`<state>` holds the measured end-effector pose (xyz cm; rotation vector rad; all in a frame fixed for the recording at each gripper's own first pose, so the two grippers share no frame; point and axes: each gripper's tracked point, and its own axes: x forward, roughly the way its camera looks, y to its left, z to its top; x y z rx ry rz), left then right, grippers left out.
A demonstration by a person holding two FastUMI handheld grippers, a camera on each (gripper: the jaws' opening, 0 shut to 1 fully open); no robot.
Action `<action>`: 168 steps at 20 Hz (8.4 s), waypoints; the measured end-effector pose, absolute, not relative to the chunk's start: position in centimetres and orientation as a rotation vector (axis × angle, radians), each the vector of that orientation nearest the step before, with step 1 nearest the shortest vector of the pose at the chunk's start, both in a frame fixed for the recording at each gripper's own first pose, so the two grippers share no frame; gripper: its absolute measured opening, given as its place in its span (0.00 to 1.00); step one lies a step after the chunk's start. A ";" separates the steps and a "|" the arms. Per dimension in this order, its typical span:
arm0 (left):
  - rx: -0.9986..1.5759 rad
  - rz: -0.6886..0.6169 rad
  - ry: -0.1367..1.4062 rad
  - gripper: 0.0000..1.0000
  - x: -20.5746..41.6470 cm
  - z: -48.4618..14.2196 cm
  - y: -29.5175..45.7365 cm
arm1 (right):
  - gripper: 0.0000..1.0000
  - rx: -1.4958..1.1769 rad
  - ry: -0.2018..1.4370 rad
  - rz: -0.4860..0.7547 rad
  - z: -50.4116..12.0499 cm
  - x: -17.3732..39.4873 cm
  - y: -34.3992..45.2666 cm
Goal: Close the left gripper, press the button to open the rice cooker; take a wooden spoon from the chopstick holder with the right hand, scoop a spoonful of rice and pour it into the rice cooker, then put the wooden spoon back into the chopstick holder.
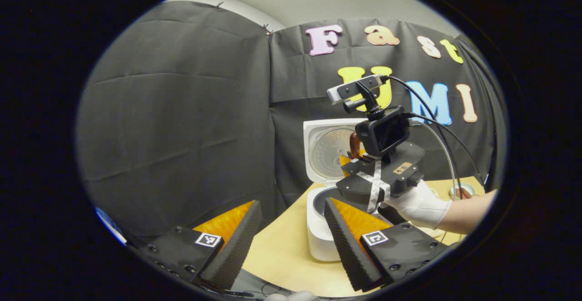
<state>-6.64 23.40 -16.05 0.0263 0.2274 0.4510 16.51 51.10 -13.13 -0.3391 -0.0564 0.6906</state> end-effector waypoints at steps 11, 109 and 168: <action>0.019 0.405 0.211 0.97 -6.1 -14.5 21.5 | 0.14 0.489 0.296 0.623 -9.6 20.4 43.2; -0.062 0.333 0.511 0.99 34.3 -9.1 22.3 | 0.98 0.083 0.362 0.221 -11.6 2.1 4.1; -0.052 0.019 0.121 0.98 2.9 -0.5 2.4 | 0.98 0.099 0.091 0.092 -0.6 4.0 -0.8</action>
